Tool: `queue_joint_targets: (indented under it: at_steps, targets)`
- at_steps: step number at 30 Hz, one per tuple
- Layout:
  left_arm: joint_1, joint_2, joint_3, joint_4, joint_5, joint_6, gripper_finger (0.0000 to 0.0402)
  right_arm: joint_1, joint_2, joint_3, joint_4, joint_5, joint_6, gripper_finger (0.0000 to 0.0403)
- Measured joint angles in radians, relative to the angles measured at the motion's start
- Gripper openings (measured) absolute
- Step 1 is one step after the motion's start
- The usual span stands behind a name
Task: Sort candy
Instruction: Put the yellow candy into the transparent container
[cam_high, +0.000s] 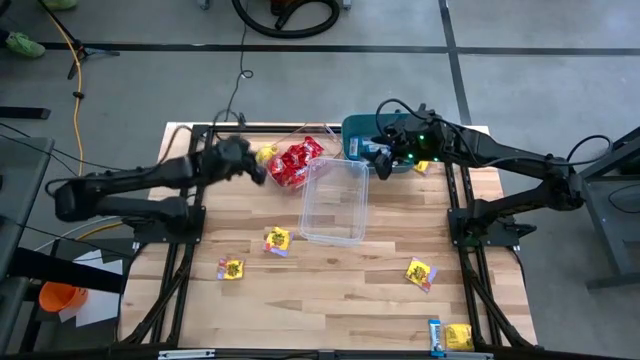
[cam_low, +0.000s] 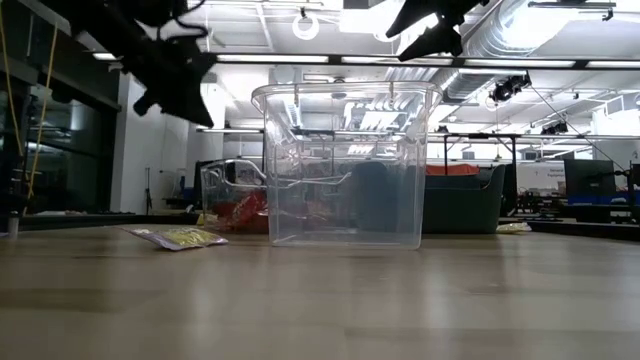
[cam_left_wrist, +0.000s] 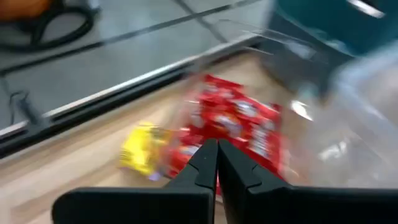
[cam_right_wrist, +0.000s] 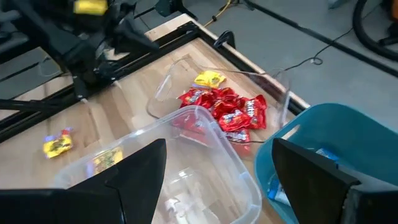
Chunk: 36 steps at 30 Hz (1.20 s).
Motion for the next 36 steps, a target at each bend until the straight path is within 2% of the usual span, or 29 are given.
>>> queue_joint_targets:
  at_steps: [4,7,12,17,23,27,31,36]
  targets:
    - [0.263,0.086,-0.003,-0.005,0.195,-0.01,0.0,-0.002,0.0,0.0,0.012,0.034,-0.005,0.0288]
    - [0.419,0.181,-0.005,0.032,0.304,-0.063,0.0,-0.002,0.0,0.0,0.032,0.042,-0.004,0.0288]
    - [0.565,0.291,-0.003,0.144,0.496,-0.137,0.002,-0.002,0.0,0.0,0.049,0.042,0.002,0.0288]
    - [0.606,0.366,-0.003,0.147,0.526,-0.171,0.0081,-0.002,0.0,0.0,0.05,0.042,0.002,0.0288]
    - [0.61,0.428,-0.003,0.17,0.529,-0.27,0.0173,-0.002,0.005,0.0,0.051,0.042,0.002,0.0288]
    - [0.611,0.487,-0.003,0.191,0.529,-0.333,0.0218,-0.002,0.014,0.0,0.055,0.042,0.003,0.0288]
    - [0.615,0.543,0.007,0.224,0.54,-0.423,0.024,0.001,0.025,0.0,0.053,0.04,0.006,0.0288]
    - [0.614,0.593,0.03,0.258,0.563,-0.502,0.0243,0.001,0.033,0.0,0.04,0.027,0.013,0.0288]
